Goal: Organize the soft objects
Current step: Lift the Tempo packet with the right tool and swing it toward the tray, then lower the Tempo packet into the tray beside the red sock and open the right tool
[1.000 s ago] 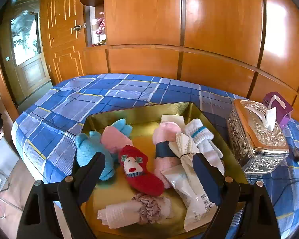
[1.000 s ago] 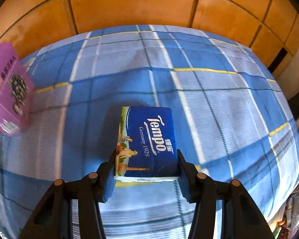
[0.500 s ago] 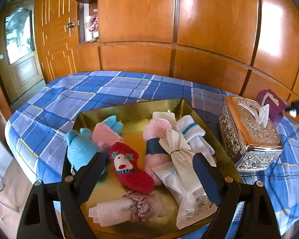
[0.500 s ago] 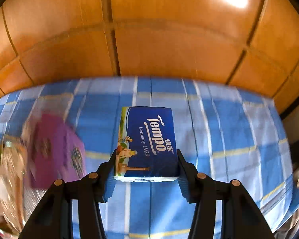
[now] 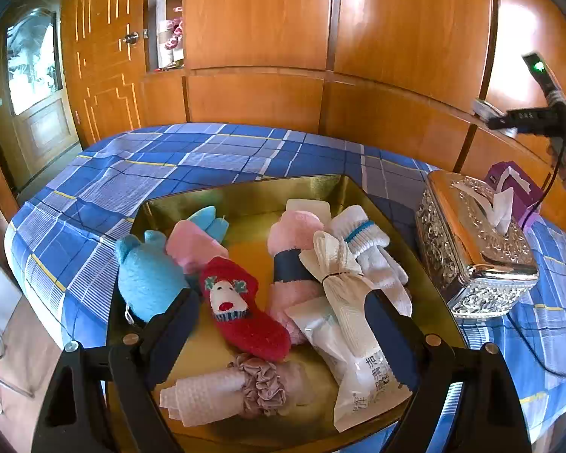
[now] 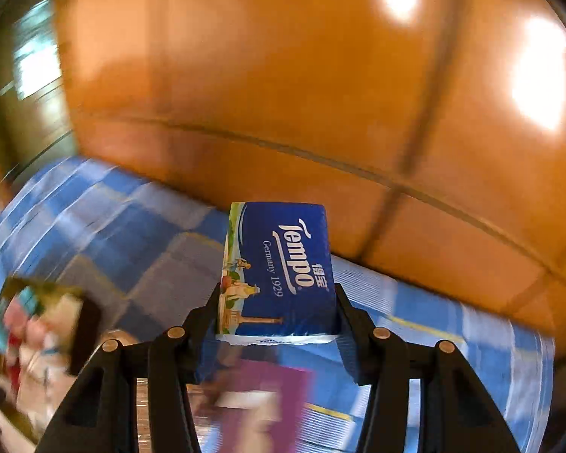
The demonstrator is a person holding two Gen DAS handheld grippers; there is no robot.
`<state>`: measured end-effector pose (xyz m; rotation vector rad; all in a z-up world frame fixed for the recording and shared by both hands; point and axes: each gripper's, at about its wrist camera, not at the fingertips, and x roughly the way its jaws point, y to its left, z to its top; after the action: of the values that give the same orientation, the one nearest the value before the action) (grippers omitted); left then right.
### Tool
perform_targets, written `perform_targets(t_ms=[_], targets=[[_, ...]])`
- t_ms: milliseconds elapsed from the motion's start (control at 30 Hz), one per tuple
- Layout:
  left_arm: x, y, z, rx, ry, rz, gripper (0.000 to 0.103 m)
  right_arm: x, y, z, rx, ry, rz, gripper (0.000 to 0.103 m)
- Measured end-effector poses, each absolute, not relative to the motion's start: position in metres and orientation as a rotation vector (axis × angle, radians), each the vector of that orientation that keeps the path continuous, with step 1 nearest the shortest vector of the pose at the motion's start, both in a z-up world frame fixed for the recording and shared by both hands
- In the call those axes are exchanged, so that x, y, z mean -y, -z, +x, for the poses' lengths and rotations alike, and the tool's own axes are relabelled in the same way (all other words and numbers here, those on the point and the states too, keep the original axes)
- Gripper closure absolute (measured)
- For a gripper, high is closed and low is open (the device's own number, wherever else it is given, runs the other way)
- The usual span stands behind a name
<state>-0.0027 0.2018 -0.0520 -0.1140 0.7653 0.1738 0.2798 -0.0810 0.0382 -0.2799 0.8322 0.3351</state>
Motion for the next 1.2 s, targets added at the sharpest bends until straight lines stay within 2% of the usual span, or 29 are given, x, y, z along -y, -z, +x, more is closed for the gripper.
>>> perform_targets(t_ms=[267, 433, 533, 700, 1200], targets=[[-0.209, 0.049, -0.005, -0.757, -0.194, -0.123, 0.013, -0.024, -0.023, 0.215, -0.818, -0.684, -0.533, 0.051], [-0.214, 0.044, -0.009, -0.744, -0.231, -0.102, 0.012, -0.061, -0.001, 0.174, -0.859, -0.743, -0.598, 0.051], [-0.219, 0.041, -0.014, -0.732, -0.273, -0.101, 0.007, -0.073, 0.01, 0.159, -0.893, -0.761, -0.556, 0.051], [-0.229, 0.035, -0.022, -0.709, -0.329, -0.093, 0.005, -0.089, 0.024, 0.133, -0.905, -0.76, -0.527, 0.051], [-0.247, 0.031, -0.03, -0.685, -0.397, -0.127, 0.005, -0.12, 0.06, 0.085, -0.936, -0.714, -0.46, 0.051]])
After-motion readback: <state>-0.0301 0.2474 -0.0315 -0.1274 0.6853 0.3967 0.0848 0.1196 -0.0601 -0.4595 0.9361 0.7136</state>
